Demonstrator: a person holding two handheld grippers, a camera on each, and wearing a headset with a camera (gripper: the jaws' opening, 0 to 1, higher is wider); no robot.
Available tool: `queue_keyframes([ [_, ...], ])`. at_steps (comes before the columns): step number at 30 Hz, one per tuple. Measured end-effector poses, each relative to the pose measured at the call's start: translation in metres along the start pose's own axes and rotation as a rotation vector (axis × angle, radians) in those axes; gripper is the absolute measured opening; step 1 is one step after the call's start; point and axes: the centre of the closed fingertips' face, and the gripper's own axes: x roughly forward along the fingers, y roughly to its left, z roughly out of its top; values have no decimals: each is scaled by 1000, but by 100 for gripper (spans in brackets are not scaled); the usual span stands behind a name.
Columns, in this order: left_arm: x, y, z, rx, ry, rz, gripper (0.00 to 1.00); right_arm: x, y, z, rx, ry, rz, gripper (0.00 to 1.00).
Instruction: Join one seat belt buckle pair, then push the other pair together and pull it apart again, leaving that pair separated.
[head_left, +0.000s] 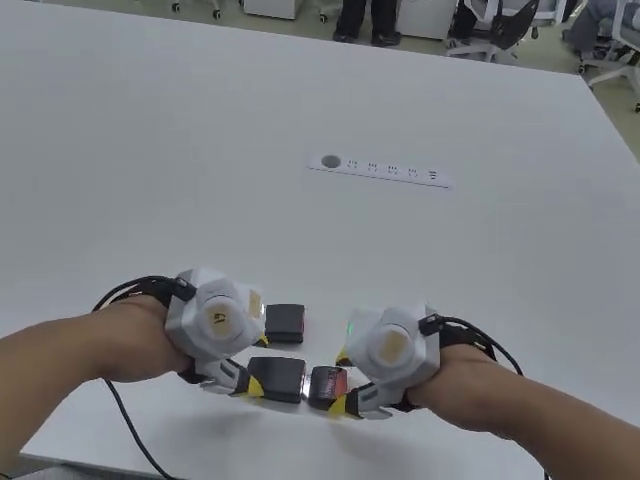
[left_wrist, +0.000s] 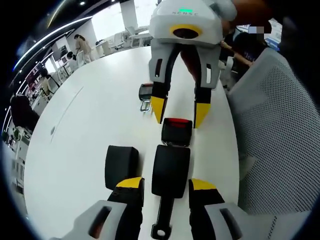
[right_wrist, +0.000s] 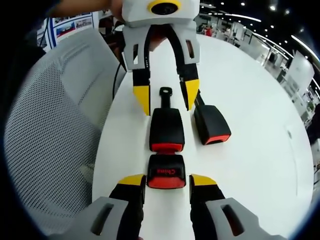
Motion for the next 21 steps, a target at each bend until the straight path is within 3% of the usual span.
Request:
queue_keyframes([
  [4,-6,10,8,-19,-26,21,36,-12,-4,5,-1,-11,-13,32],
  [8,-2,16,6,-9,-25,23,36,-13,-8,-1,-10,-13,-15,31],
  [10,-3,20,12,-8,-31,26,37,-17,-11,-3,-12,-11,-18,31],
  [21,-1,48,19,-4,-36,51,39,-37,-41,-29,3,16,-61,32],
])
